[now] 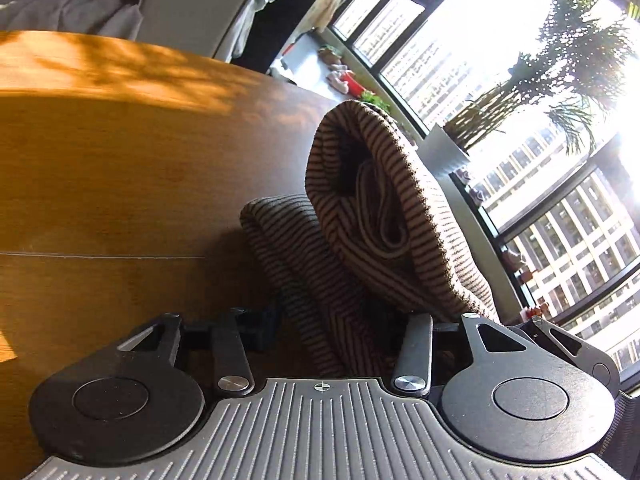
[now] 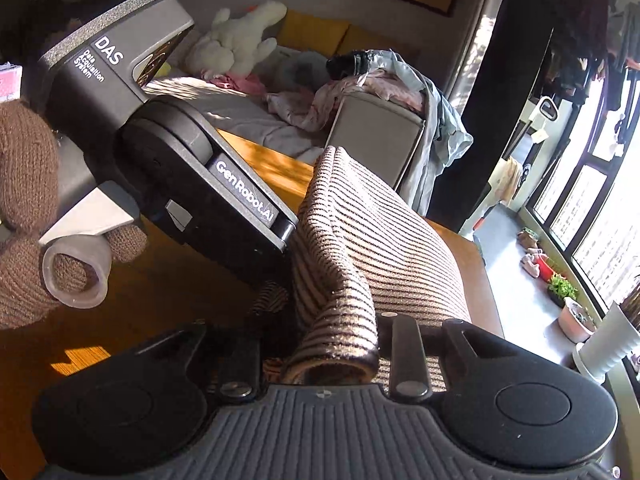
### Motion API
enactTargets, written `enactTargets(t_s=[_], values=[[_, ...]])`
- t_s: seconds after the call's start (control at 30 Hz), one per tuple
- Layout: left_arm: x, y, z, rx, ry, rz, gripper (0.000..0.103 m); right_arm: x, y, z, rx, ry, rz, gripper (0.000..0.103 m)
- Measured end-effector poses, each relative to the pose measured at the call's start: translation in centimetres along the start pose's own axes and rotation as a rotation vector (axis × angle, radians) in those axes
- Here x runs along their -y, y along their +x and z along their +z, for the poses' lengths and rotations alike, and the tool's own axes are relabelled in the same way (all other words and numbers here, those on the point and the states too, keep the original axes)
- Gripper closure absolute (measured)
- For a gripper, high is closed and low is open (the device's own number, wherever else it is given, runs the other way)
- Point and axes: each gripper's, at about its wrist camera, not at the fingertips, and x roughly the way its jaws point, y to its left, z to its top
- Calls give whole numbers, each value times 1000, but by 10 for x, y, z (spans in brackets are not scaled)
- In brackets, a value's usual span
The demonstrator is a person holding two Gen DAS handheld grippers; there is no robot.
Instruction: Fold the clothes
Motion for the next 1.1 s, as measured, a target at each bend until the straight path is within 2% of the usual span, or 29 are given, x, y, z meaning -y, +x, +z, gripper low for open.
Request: enactTargets(t_s=[0.1, 0.23, 0.33, 0.47, 0.53, 0.6, 0.7, 0.8, 0.83, 0.9, 1.0, 1.03, 1.1], values=[[4, -15, 0, 23, 33, 40, 49, -5, -1, -4, 25, -8, -8, 69], [10, -53, 8, 125, 40, 82, 48, -12, -3, -8, 51, -21, -19, 59], [28, -65, 22, 178, 66, 41, 50, -15, -7, -9, 64, -66, -11, 47], [51, -81, 42, 247, 100, -15, 50, -9, -20, -13, 90, -81, 19, 38], [60, -66, 49, 217, 105, -44, 50, 2, -33, -15, 113, -50, 52, 34], [65, -45, 53, 190, 117, -41, 50, 16, -47, -15, 148, -7, 94, 31], [61, -21, 59, 155, 119, -15, 50, 44, -71, -10, 247, 88, 181, 32], [51, -5, 61, 115, 95, 14, 50, 64, -81, -1, 300, 154, 239, 66], [48, 0, 60, 102, 86, 23, 50, 69, -77, 2, 296, 177, 261, 66], [41, 4, 53, 81, 69, 39, 50, 72, -59, 0, 257, 215, 297, 66], [31, 8, 41, 54, 44, 53, 46, 67, -19, -16, 84, 258, 367, 66], [28, 8, 37, 47, 35, 52, 43, 65, -11, -25, 56, 266, 384, 66], [16, 2, 25, 40, 9, 33, 40, 61, -9, -39, 69, 279, 396, 66]])
